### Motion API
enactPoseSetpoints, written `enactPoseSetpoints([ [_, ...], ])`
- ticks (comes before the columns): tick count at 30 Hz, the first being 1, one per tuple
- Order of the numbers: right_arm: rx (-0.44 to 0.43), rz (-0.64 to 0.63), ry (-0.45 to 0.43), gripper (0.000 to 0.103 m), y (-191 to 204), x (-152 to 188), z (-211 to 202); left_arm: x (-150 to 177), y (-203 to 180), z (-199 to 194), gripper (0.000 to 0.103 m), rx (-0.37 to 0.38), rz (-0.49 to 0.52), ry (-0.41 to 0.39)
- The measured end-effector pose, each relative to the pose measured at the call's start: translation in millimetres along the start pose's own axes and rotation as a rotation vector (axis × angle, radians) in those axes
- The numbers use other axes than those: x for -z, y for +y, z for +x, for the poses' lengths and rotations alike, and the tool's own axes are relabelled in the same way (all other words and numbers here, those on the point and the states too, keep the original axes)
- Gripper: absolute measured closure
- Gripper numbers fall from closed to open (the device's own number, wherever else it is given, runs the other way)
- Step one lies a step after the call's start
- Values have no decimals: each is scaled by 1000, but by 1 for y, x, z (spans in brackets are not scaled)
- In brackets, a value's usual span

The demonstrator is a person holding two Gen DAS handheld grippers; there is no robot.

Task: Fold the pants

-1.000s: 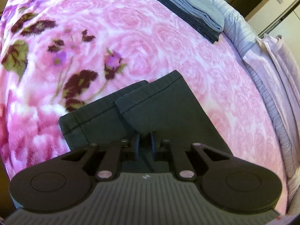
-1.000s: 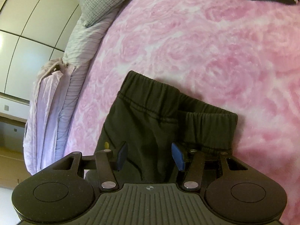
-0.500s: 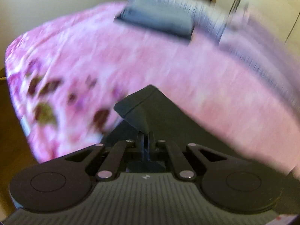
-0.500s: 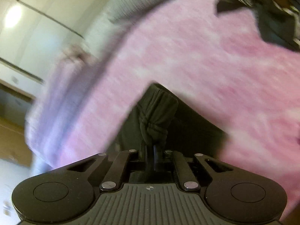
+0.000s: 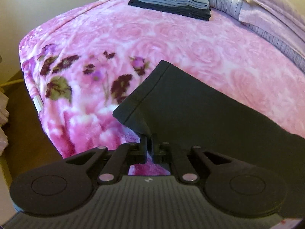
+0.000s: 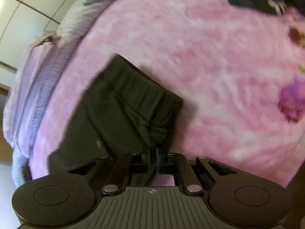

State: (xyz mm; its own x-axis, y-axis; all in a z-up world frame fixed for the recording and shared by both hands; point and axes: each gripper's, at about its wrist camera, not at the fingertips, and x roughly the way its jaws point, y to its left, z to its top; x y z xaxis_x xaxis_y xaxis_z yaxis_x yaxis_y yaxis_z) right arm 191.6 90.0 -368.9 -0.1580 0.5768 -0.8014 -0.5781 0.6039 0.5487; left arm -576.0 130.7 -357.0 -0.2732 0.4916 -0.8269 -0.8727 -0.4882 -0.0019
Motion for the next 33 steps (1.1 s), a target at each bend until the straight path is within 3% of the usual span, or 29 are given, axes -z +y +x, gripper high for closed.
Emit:
enactPoseSetpoints([
  [3,4,21,-14,100,5,0,3,0,-4,2,98,-22,13,-2],
  [5,9,21,10,84,5,-1,2,0,-6,-2,97,-33,44,-1],
  [6,33,12,29,67,4,-2,-1,-1,-6,-5,91,-34,47,11],
  [7,61,-1,25,60,3,-5,-4,-1,-6,-10,86,-30,48,24],
  [10,66,-77,-49,58,9,-14,-25,0,-15,-40,85,4,90,11],
  [15,32,-213,-141,54,32,-49,-29,-5,-74,-69,79,169,203,3],
  [22,-39,-361,-120,46,67,-86,28,-10,-248,-41,72,565,406,77],
  [25,-45,-380,-91,46,76,-94,49,-3,-322,-32,71,711,474,130],
  [30,-82,-408,-26,47,75,-96,66,9,-397,-15,71,837,524,256],
  [31,-84,-431,-35,60,74,-94,64,11,-406,-12,71,850,530,275],
  [32,-77,-465,-40,65,73,-92,63,15,-413,-8,71,861,535,296],
  [33,-78,-487,-33,89,74,-91,61,18,-416,-5,77,874,540,311],
])
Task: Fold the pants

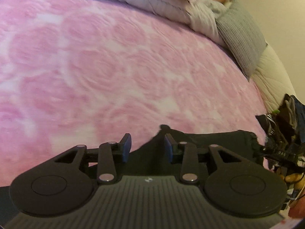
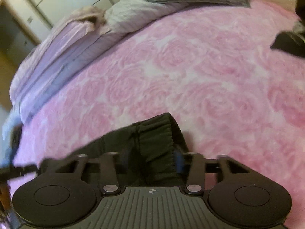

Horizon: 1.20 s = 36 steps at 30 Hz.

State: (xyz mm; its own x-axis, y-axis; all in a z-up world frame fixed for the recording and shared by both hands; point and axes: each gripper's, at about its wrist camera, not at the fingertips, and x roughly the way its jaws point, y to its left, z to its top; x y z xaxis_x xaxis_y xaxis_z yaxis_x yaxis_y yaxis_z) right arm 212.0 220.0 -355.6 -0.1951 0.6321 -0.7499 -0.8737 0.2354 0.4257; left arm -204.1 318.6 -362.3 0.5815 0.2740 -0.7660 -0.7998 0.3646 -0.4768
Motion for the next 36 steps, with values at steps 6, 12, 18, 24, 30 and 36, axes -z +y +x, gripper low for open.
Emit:
enactPoseSetpoints([
  [6,60,-112,-71,102,11,7,-22,16,-14,12,100,-33,144,-71],
  [12,188,-112,-41,86,9,18,10,31,-27,22,90,-187,201,-101],
  [18,339,-70,-117,63,15,23,-45,58,-12,-61,83,-317,119,-229],
  [24,185,145,-110,63,21,81,-87,130,22,-149,83,-402,65,-210],
  [30,234,52,-144,63,17,129,-54,189,73,-155,81,-459,109,-168],
  [36,184,-12,-295,63,11,157,-59,206,89,-148,79,-388,221,-309],
])
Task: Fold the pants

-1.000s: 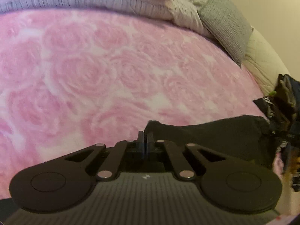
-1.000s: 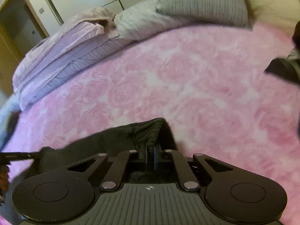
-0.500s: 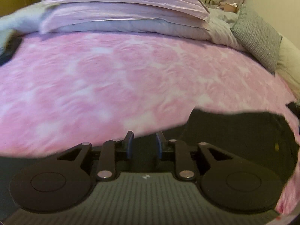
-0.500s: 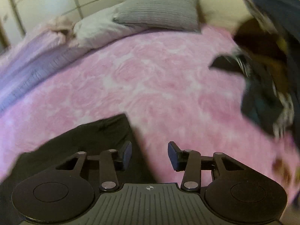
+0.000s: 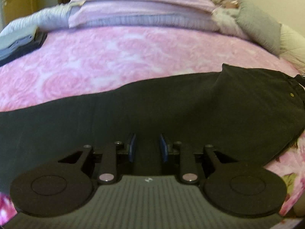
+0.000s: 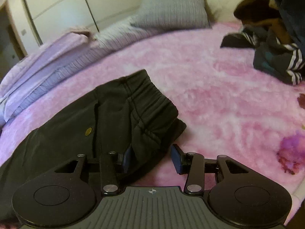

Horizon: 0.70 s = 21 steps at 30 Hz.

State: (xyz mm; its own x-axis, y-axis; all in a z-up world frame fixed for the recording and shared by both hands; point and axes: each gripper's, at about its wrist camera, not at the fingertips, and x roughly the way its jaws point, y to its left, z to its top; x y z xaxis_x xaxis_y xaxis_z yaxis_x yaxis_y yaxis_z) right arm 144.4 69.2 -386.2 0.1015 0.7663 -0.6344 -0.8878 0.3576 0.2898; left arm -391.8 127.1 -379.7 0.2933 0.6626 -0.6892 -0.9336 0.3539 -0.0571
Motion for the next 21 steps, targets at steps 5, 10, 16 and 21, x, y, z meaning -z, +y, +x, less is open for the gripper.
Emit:
enactPoseSetpoints([
  [5,8,15,-104,63,2,13,-5,19,3,-5,78,25,41,-132],
  [10,77,-28,-159,62,23,23,-24,39,20,-32,78,40,47,-191],
  [16,122,-63,-131,62,59,35,-66,49,93,-58,78,-168,-30,-140],
  [21,142,-23,-55,62,75,53,-79,55,167,-66,77,-438,-8,-131],
])
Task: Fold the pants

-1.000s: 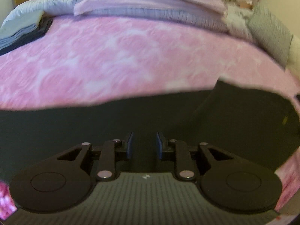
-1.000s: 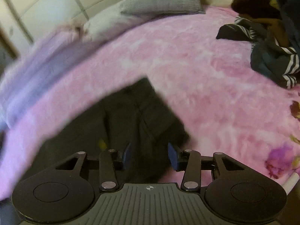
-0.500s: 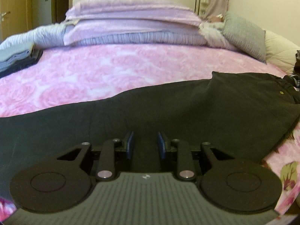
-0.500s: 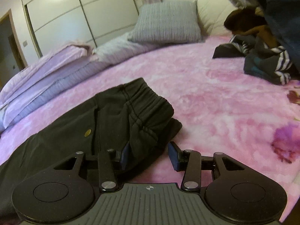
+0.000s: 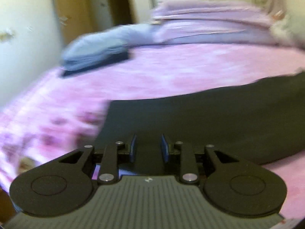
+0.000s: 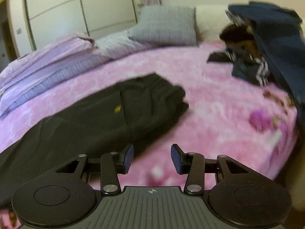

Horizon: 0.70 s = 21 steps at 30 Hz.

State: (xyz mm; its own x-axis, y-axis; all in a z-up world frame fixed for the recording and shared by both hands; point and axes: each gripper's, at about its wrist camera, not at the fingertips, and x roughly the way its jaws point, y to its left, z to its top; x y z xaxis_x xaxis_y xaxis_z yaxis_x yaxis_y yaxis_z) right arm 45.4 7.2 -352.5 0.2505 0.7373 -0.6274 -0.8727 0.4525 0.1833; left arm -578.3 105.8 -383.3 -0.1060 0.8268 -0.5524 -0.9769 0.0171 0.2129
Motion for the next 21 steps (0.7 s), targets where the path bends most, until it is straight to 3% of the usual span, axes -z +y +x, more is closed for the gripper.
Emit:
enactPoseSetpoints([
  [3,-23,19,21,62,14,4,-18,-18,37,-1,86,-4,-92,38],
  [7,-81,64,14,62,34,12,-49,-24,56,-13,78,49,-169,37],
  [10,-132,77,6,62,44,31,-68,-8,63,1,78,65,-247,81],
  [13,-86,101,25,62,48,53,-84,6,72,-20,75,54,-314,41],
  [15,-99,101,64,62,52,62,-92,16,86,-34,67,80,-414,25],
  [17,-121,75,69,62,57,65,-99,25,97,-37,67,118,-506,46],
  [20,-126,51,67,62,65,66,-105,30,106,-28,71,210,-663,81],
  [21,-138,45,68,62,68,66,-107,29,108,-24,88,233,-699,86],
])
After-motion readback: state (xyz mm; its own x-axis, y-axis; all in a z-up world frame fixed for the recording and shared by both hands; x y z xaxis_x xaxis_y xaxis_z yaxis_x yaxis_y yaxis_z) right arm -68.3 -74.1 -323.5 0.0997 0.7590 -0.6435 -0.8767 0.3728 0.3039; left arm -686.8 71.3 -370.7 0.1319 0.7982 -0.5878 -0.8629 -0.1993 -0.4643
